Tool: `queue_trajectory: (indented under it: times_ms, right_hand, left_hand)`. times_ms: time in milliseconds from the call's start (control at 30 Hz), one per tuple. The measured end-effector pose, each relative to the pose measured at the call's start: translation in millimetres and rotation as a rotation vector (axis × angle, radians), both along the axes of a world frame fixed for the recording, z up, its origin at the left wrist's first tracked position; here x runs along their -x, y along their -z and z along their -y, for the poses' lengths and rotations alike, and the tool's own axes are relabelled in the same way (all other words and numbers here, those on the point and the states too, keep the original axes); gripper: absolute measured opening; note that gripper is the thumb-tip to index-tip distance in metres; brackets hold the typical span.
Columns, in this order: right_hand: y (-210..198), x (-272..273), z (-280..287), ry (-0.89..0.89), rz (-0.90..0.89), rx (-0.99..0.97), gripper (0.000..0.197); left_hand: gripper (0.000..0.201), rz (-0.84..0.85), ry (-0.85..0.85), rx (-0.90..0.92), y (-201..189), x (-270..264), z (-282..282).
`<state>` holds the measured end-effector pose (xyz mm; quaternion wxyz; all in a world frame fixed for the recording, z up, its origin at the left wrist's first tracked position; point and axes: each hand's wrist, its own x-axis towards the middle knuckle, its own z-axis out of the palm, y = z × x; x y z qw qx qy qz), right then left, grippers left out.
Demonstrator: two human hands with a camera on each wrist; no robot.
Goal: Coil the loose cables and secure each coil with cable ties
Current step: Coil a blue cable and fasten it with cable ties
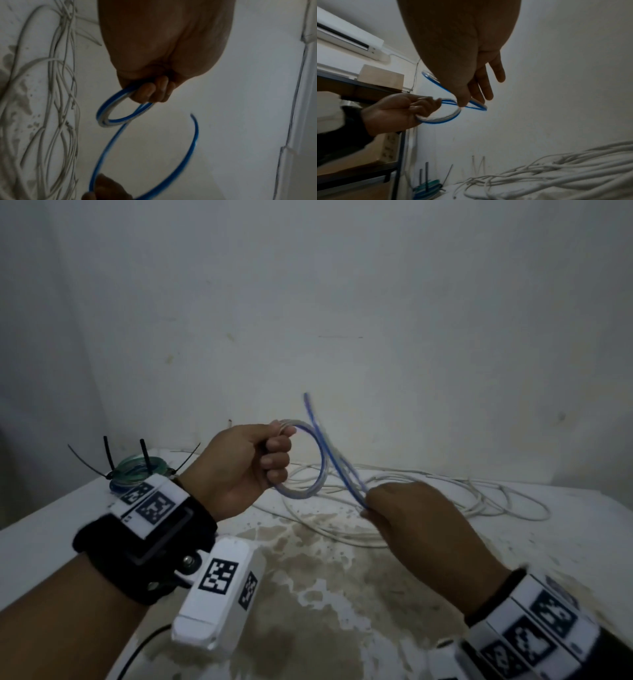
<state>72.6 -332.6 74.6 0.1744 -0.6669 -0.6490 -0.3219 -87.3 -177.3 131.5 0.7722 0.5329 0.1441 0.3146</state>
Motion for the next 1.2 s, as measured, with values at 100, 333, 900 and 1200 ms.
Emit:
queue_trajectory:
  times_ms: [100, 333, 900, 1200]
  right_hand:
    - [-2.8, -14.3, 5.3, 0.124, 0.006, 0.057, 0.040]
    - [14.9, 2.0, 1.2, 0.074, 0.062, 0.227, 0.046]
    - [-0.9, 46.8, -5.9, -0.245, -0.603, 0.312, 0.024]
    - [-30.3, 39.9, 1.3, -0.295, -0.814, 0.119, 0.015]
  left_hand:
    - [0.023, -0.124, -0.028, -0.067, 0.8, 6.7, -8.1]
    - [0.026, -0.198, -0.133, -0.126, 7.0, 1.3, -7.5]
    - [0.021, 0.017, 0.071, -0.104, 20.5, -19.7, 30.9]
    - [0.022, -0.067, 0.013, -0.245, 28.7, -22.6, 44.1]
